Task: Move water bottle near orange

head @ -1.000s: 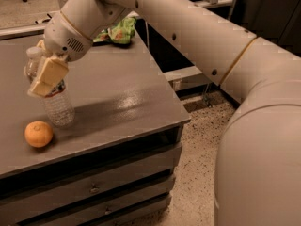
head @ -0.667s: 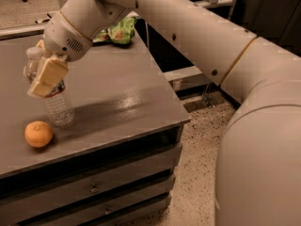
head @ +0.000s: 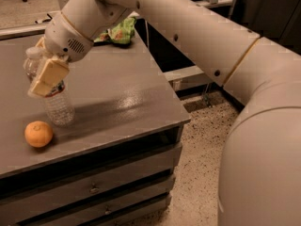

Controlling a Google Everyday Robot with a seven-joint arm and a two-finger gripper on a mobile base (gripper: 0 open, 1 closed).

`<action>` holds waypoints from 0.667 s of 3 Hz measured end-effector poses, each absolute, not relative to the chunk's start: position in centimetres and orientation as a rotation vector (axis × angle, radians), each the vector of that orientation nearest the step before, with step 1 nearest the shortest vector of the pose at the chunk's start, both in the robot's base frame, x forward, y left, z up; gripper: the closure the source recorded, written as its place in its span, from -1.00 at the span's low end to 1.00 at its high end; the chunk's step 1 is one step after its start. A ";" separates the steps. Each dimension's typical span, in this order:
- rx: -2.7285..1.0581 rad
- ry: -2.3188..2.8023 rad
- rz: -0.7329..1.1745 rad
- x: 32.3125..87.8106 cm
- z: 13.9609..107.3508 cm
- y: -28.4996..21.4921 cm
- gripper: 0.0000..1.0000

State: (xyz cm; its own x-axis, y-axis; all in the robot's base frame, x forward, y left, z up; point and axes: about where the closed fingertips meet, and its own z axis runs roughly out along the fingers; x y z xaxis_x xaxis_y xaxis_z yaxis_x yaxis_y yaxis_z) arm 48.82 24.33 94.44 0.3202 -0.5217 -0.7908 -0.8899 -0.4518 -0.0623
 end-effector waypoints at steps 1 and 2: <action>-2.095 1.246 0.978 48.7 94.4 24.2 -1.00; -2.072 1.261 0.988 48.9 94.3 23.7 -1.00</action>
Offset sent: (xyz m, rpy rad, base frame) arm 0.0060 -0.0167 -0.0033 0.0188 0.0245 -0.0483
